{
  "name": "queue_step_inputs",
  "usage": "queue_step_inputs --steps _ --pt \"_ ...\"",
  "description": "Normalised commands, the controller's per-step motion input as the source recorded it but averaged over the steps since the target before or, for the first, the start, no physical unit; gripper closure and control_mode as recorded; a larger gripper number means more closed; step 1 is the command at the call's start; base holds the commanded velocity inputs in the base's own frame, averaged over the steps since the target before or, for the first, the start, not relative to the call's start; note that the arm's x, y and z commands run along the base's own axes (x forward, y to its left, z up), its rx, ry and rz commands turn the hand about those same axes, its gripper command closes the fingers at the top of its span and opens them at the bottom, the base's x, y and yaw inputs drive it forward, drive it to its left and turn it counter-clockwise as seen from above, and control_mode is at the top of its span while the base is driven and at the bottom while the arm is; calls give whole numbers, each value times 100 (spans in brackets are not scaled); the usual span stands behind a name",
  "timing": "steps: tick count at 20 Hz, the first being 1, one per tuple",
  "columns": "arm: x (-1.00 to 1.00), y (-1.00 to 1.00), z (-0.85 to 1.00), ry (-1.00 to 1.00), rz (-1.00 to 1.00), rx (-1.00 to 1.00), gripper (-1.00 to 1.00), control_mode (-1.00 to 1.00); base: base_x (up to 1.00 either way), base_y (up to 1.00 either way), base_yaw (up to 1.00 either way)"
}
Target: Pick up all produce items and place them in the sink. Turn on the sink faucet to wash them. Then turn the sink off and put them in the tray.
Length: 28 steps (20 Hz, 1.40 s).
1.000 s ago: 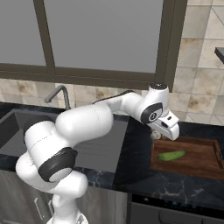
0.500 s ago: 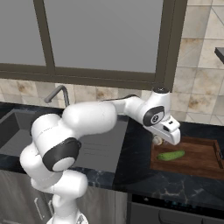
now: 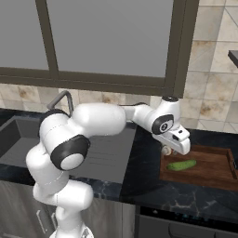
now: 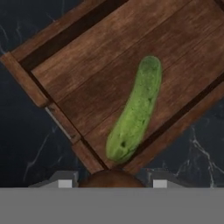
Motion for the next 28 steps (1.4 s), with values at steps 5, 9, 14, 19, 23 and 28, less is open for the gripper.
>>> queue_step_inputs --steps 5,9,14,19,23,28 --pt "39 -4 -15 0 0 6 100 -100 0 0 0" --pt "16 -21 -16 0 0 3 100 -100 0 0 0" --pt "0 -13 -17 0 0 4 100 -100 0 0 0" --pt "3 0 -14 -1 0 5 100 -100 0 0 0" --pt "2 0 -23 0 0 3 100 -100 0 0 0" --pt "2 0 -23 0 0 1 100 -100 0 0 0"
